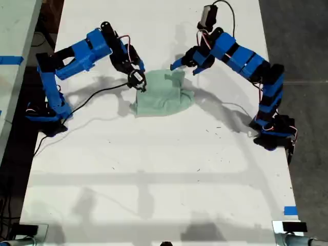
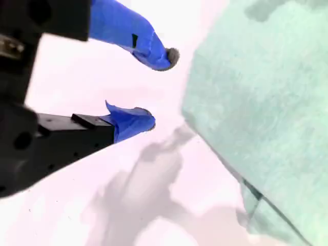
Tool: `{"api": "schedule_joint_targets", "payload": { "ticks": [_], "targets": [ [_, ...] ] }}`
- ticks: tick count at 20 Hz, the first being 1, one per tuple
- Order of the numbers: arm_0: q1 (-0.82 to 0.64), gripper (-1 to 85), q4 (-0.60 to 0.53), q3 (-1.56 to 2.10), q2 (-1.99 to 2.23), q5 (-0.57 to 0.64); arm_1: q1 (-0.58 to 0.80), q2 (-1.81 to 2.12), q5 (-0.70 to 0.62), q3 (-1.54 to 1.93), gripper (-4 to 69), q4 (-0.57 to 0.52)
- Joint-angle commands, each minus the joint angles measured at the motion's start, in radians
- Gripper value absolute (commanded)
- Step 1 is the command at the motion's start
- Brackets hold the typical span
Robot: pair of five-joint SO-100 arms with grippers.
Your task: Fold t shirt
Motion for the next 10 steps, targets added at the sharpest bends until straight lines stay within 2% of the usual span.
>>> {"api": "schedule_joint_targets", "payload": {
  "ticks": [1, 2, 3, 5, 7, 9, 10],
  "targets": [
    [-0.072, 7.0, 0.008, 0.048, 0.207, 0.094, 0.046, 0.204, -0.058, -0.008, 41.4, 0.06],
    [-0.055, -0.1, 0.009, 0.08, 0.291, 0.104, 0.049, 0.295, -0.069, 0.063, 10.6, 0.064],
    [-0.003, -0.1, 0.009, 0.114, 0.411, 0.092, 0.04, 0.428, -0.057, 0.175, -1.7, 0.066],
    [0.216, -0.1, 0.009, 0.169, 0.673, 0.023, -0.055, 0.759, -0.015, 0.417, -1.5, 0.063],
    [0.494, -0.1, -0.002, 0.264, 0.865, -0.112, -0.242, 1.08, 0.084, 0.652, -1.3, 0.051],
    [0.689, -0.1, -0.029, 0.423, 0.965, -0.19, -0.479, 1.302, 0.232, 0.882, -1.3, -0.009],
    [0.758, -0.1, -0.106, 0.554, 1.048, -0.196, -0.577, 1.397, 0.295, 1.017, -1.3, -0.064]
  ]
}}
